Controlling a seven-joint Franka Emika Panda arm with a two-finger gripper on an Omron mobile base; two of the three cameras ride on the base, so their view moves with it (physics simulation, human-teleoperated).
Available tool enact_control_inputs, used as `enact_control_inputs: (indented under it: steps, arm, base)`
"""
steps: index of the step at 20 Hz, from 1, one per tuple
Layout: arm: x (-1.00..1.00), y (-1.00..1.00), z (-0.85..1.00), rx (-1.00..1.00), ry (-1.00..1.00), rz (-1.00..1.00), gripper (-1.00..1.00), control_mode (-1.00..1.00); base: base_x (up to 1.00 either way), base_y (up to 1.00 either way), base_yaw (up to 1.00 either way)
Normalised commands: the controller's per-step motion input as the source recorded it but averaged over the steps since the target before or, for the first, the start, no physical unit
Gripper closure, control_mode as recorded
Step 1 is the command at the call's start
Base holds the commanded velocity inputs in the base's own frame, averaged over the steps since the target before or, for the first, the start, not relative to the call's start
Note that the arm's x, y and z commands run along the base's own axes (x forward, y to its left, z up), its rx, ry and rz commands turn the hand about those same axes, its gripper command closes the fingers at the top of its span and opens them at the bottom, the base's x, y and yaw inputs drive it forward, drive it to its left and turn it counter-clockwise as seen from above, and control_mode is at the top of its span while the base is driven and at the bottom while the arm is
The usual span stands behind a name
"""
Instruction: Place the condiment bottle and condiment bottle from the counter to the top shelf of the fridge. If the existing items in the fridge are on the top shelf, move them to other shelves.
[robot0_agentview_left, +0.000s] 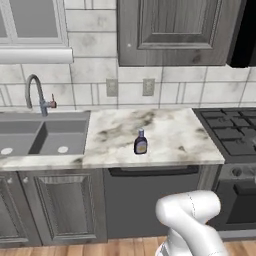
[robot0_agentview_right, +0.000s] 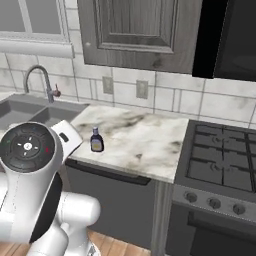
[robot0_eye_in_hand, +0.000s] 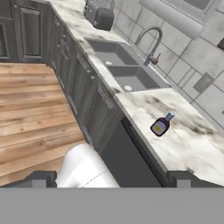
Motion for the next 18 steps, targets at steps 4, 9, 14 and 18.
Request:
enact_control_inputs:
  steps: [4,9,14,18]
  arm:
    - [0.00,0.00,0.00,0.00,0.00,0.00,-1.00,1.00]
    - [0.00,0.00,0.00,0.00,0.00,0.00,-1.00,1.00]
    - [0.00,0.00,0.00,0.00,0.00,0.00,-1.00,1.00]
    - [0.15,0.00,-0.02,0.00,0.03,0.00,-1.00,-1.00]
  base:
    - [0.48,-0.02,0.00]
    - [0.73,0.03,0.00]
    - [0.63,0.01,0.00]
    - [0.37,0.00,0.00]
